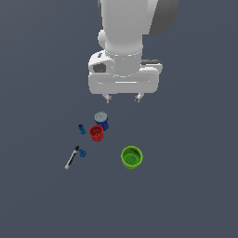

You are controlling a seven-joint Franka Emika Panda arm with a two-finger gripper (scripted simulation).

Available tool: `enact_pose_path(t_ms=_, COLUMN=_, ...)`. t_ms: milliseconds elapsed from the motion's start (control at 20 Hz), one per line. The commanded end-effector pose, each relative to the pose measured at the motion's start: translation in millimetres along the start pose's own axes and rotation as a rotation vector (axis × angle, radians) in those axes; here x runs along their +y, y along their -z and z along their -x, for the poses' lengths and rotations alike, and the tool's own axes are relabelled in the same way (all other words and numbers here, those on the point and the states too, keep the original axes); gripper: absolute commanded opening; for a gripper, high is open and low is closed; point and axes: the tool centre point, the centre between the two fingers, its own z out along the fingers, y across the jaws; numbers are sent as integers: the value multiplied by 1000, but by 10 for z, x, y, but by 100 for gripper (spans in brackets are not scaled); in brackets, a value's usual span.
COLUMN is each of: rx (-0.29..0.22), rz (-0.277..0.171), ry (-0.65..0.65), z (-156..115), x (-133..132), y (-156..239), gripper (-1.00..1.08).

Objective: Pick up a designated object from a clutter of objects.

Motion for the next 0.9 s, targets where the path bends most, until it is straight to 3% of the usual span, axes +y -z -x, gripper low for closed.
enact_pose_path(t_ms=0, rx=0, rz=0, ry=0, z=0, x=0, y=0, gripper=100)
enact_pose_path(t_ms=850, rx=-5, rz=5, ry=18, z=-45, x=-26, y=-100, gripper=100)
